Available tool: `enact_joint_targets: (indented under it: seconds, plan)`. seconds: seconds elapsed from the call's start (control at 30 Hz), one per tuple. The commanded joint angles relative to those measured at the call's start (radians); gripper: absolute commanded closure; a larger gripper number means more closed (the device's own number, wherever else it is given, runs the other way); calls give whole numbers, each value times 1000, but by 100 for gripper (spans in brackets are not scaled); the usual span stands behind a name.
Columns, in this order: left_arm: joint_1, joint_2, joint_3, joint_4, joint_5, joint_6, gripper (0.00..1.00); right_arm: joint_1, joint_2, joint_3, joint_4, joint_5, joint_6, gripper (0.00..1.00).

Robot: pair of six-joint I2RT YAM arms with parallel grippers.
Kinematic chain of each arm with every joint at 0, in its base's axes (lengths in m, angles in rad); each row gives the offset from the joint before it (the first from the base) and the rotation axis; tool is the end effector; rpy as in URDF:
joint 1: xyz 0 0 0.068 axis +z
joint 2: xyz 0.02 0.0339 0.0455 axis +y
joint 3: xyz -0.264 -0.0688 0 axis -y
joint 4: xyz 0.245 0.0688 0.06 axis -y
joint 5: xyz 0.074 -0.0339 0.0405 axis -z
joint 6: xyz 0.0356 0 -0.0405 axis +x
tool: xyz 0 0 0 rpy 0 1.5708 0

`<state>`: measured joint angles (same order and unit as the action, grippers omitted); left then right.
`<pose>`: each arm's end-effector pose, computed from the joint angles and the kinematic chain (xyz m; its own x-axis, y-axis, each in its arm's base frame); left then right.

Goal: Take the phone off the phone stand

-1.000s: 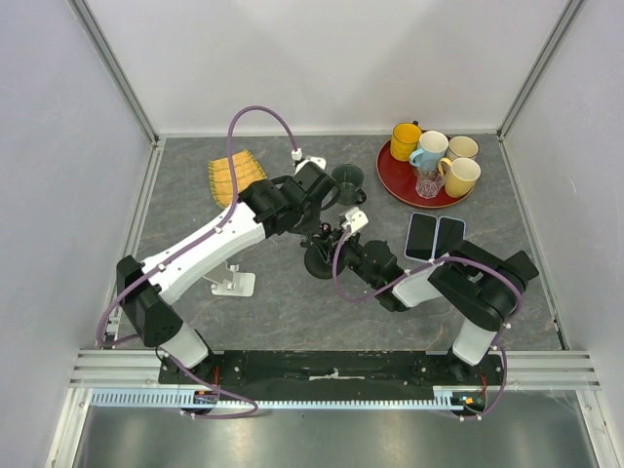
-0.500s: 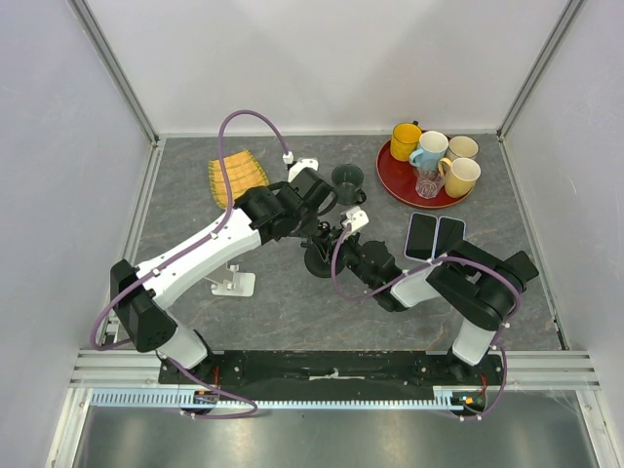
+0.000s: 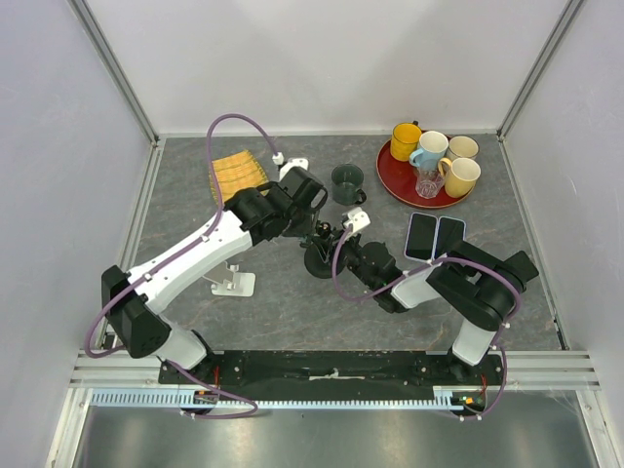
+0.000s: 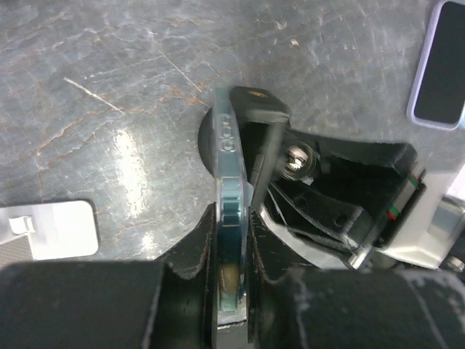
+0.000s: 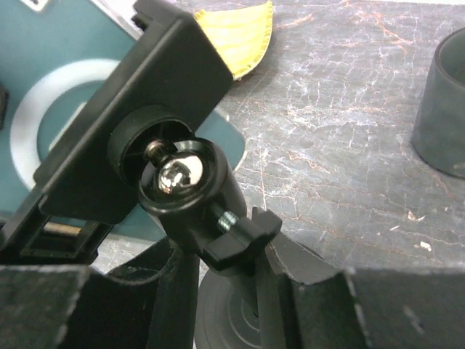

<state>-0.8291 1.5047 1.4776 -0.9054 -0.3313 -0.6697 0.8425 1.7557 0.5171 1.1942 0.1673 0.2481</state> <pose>0.2201 -0.2231 0.3438 -0.7769 -0.0210 -0.6293 0.1072 0.9804 -0.1651 0.2135 0.2305 0.1561 -0.1822 0.1595 -0.9702 -0.5988 0.7647 0.2382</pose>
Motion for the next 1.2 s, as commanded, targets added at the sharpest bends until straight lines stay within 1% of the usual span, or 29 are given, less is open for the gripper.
enact_joint_targets:
  seconds: [0.0, 0.17, 0.33, 0.57, 0.67, 0.7, 0.77, 0.8, 0.9, 0.97, 1.0, 1.17]
  plan:
    - [64, -77, -56, -259, 14, -93, 98, -31, 57, -100, -255, 172, 181, 100]
    - [70, -93, -85, -262, 23, -110, 98, -31, 56, -103, -275, 207, 194, 100]
    - [79, -116, -99, -254, 8, -114, 98, -33, 57, -103, -263, 198, 184, 100]
    - [165, -185, -131, -244, -14, -108, 98, -34, 56, -108, -263, 199, 186, 100]
    - [188, -222, -168, -181, 3, -120, 98, -33, 62, -106, -252, 184, 169, 100]
    - [189, -224, -181, -127, 12, -122, 98, -33, 68, -104, -222, 141, 152, 100]
    - [189, -218, -186, -77, 41, -123, 98, -31, 70, -103, -194, 98, 103, 100]
    - [189, -204, -183, -29, 55, -117, 98, -29, 76, -100, -179, 57, 89, 100]
    - [189, -169, -152, 49, 75, -90, 98, -26, 77, -97, -159, 8, 62, 100]
    - [191, -141, -119, 62, 67, -70, 98, -26, 73, -94, -159, -14, 45, 100]
    - [193, -112, -78, 66, 61, -55, 98, -25, 68, -94, -163, -21, 40, 100]
    - [197, -35, 21, 154, 66, -34, 98, -11, 45, -68, -217, -52, -12, 100]
